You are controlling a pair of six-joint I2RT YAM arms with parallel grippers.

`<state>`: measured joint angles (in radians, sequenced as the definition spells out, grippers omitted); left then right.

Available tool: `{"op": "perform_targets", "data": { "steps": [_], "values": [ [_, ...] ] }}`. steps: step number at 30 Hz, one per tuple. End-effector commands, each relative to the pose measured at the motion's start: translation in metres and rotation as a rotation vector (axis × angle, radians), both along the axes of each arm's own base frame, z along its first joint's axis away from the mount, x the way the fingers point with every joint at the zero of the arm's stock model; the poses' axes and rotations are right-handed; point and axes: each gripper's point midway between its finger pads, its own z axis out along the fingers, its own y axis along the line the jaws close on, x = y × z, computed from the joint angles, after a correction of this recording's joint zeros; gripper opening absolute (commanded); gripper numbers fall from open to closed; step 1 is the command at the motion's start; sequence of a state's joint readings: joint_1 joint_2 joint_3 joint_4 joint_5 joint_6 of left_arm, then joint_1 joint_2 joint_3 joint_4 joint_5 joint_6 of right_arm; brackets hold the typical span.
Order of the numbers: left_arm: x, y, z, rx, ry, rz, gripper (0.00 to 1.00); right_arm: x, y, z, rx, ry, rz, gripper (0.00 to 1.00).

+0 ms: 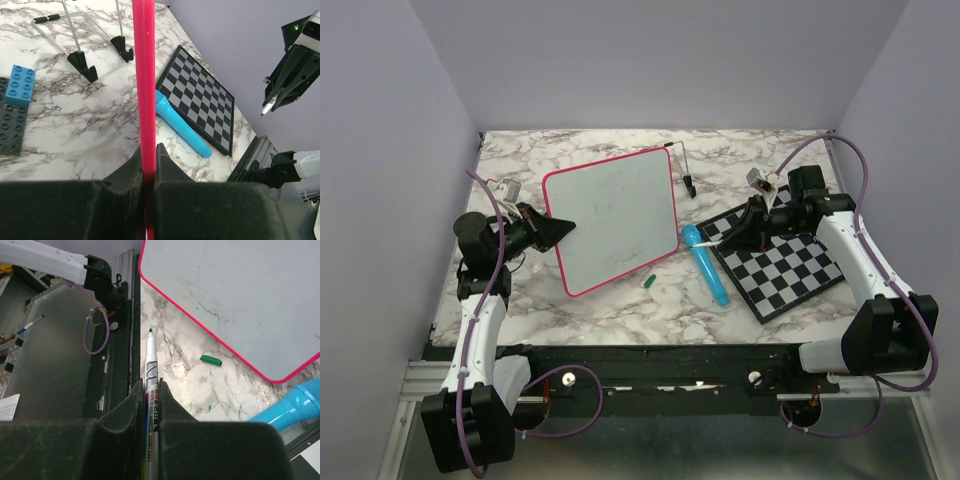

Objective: Write a sentence on the whiteboard

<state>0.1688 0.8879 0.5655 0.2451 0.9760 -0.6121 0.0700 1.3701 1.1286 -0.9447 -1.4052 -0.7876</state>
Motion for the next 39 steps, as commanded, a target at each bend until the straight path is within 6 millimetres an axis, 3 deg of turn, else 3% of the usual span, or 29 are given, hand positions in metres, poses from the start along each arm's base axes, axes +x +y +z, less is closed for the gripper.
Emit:
{"op": "perform_targets", "data": {
  "steps": [1, 19, 39],
  "values": [
    [-0.002, -0.002, 0.023, 0.016, -0.135, -0.007, 0.0, 0.002, 0.002, 0.01, 0.029, -0.022, 0.016, 0.01],
    [-0.002, -0.003, 0.016, 0.017, -0.144, -0.013, 0.0, 0.003, 0.003, 0.006, 0.024, -0.012, 0.02, 0.01],
    [-0.01, -0.007, 0.034, -0.024, -0.198, -0.032, 0.0, 0.002, 0.004, 0.006, 0.025, -0.011, 0.03, 0.01]
  ]
}}
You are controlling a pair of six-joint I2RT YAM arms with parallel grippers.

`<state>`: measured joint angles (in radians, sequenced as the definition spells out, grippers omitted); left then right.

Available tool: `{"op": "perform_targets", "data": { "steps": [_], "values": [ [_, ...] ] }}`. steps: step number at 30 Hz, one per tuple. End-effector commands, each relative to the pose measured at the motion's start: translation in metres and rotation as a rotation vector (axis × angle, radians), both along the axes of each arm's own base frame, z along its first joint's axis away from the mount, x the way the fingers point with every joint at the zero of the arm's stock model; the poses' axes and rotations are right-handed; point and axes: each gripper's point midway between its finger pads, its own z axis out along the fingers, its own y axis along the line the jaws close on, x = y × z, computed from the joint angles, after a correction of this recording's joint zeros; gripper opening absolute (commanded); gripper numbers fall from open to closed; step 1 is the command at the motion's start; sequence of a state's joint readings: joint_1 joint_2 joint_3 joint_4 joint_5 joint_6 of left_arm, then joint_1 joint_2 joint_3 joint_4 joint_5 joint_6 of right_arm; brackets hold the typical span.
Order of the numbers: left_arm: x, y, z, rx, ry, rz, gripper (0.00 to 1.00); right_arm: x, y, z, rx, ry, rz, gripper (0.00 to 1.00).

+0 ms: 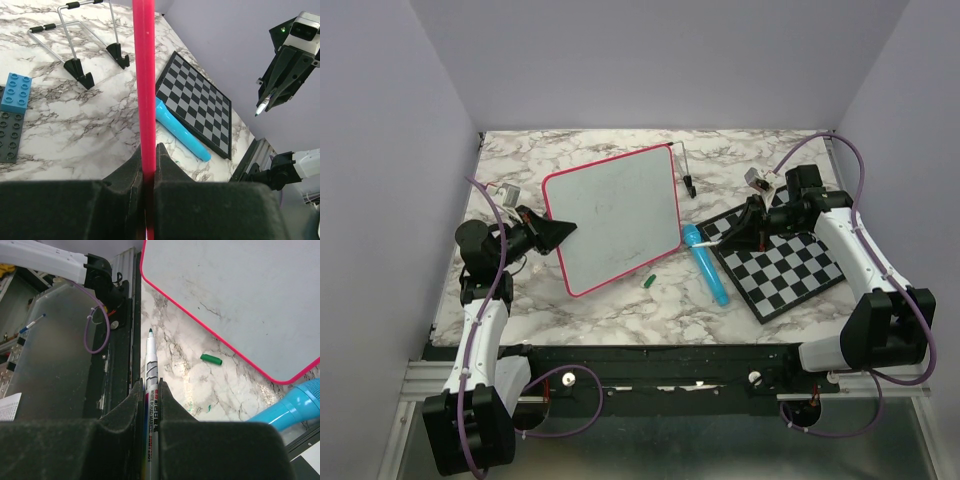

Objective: Write a sentence on the whiteboard

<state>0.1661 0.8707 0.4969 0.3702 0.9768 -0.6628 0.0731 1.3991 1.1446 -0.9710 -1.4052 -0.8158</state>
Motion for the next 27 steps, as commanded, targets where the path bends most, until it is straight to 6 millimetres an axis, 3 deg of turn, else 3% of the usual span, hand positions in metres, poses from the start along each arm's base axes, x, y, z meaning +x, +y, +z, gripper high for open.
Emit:
{"op": "perform_targets", "data": {
  "steps": [1, 27],
  "values": [
    [-0.0072, -0.0048, 0.0376, -0.001, -0.164, -0.028, 0.0, -0.0017, 0.0033, 0.0107, 0.026, -0.031, 0.023, 0.01],
    [-0.0042, -0.0012, 0.0311, 0.02, -0.145, 0.002, 0.0, 0.003, 0.0009, 0.0049, -0.017, -0.046, 0.003, 0.01]
  ]
}}
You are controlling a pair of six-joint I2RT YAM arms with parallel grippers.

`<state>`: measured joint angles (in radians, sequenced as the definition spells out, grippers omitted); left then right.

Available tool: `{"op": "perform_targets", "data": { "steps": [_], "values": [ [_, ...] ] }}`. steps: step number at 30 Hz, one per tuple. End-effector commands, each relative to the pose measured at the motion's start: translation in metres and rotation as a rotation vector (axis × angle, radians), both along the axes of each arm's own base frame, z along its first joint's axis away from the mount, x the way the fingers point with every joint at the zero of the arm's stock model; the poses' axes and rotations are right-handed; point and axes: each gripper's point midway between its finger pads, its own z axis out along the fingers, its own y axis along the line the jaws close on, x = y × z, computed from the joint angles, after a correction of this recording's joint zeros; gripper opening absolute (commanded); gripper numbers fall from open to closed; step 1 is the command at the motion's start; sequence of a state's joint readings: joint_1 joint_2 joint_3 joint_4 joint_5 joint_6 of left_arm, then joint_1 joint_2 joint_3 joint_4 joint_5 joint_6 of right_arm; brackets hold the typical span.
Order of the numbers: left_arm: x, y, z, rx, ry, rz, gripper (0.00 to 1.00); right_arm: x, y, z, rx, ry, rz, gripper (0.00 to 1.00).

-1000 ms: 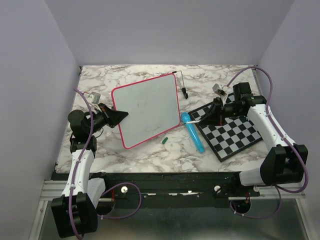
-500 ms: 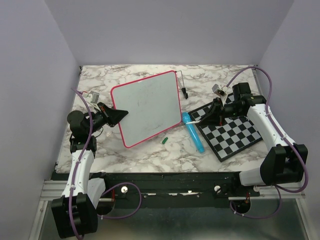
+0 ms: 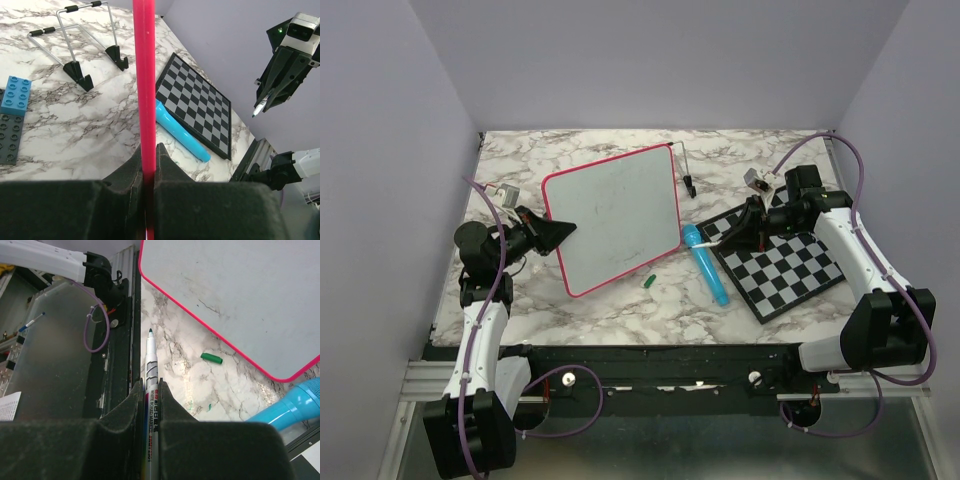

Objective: Write a sentence on the whiteboard

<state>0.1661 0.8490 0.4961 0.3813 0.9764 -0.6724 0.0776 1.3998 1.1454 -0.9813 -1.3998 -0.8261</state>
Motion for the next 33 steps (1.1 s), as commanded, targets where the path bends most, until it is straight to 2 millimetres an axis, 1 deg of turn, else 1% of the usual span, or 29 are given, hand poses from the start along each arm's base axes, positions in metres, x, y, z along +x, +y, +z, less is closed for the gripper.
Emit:
{"op": "perform_targets", "data": {
  "steps": [1, 12, 15, 21, 22, 25, 28, 33],
  "values": [
    [-0.001, 0.0, 0.024, 0.021, -0.118, 0.005, 0.0, 0.005, 0.0, 0.005, -0.017, -0.048, -0.004, 0.01],
    [0.0, 0.002, 0.024, 0.028, -0.119, 0.023, 0.0, 0.007, 0.003, 0.009, -0.025, -0.043, -0.005, 0.01],
    [0.001, 0.001, 0.024, 0.028, -0.118, 0.021, 0.0, 0.007, 0.009, 0.013, -0.041, -0.053, 0.005, 0.01],
    [-0.001, 0.001, 0.024, 0.028, -0.121, 0.021, 0.0, 0.005, 0.035, 0.017, -0.125, -0.121, 0.063, 0.01],
    [0.0, 0.001, 0.024, 0.029, -0.122, 0.023, 0.0, 0.003, 0.041, 0.023, -0.13, -0.137, 0.085, 0.01],
    [-0.001, 0.002, 0.024, 0.031, -0.123, 0.024, 0.0, 0.0, 0.051, 0.029, -0.136, -0.15, 0.113, 0.01],
    [-0.001, 0.002, 0.023, 0.032, -0.122, 0.027, 0.0, 0.0, 0.058, 0.029, -0.154, -0.175, 0.115, 0.01],
    [-0.001, 0.002, 0.024, 0.033, -0.125, 0.027, 0.0, -0.002, 0.062, 0.023, -0.183, -0.192, 0.117, 0.01]
  ]
}}
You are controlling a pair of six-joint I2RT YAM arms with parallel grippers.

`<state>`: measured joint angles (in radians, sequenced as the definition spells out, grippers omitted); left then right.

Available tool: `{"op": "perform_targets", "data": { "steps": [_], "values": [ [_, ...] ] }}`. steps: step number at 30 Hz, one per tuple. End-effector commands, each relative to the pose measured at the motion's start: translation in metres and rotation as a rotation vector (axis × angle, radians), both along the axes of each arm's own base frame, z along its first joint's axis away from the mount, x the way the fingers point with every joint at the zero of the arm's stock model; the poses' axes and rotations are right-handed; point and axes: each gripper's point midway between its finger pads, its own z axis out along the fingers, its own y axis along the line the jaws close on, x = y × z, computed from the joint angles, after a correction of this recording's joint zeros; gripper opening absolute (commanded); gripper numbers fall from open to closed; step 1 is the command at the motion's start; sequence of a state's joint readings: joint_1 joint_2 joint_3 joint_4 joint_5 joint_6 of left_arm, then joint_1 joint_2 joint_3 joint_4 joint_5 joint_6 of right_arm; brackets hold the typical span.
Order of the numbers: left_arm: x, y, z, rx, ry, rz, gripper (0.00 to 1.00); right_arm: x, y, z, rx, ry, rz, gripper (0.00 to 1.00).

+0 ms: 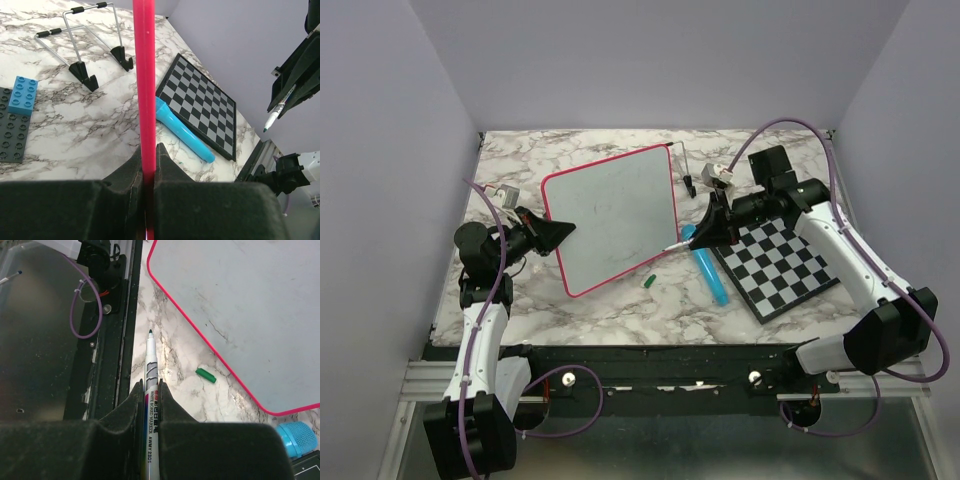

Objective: Write a sentence on the whiteboard

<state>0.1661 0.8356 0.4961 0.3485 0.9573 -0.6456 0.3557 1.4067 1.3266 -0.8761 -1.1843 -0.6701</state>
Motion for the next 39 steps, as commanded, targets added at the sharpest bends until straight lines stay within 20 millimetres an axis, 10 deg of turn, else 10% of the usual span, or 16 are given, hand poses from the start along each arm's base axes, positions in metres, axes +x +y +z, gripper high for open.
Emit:
{"op": "perform_targets", "data": {
  "steps": [1, 39],
  "values": [
    [-0.002, 0.0, 0.027, 0.019, -0.125, 0.007, 0.0, 0.006, 0.004, -0.004, -0.043, -0.042, -0.023, 0.01],
    [-0.004, -0.003, 0.025, 0.015, -0.122, -0.002, 0.0, -0.003, 0.016, -0.009, -0.061, -0.054, 0.016, 0.01]
  ]
}}
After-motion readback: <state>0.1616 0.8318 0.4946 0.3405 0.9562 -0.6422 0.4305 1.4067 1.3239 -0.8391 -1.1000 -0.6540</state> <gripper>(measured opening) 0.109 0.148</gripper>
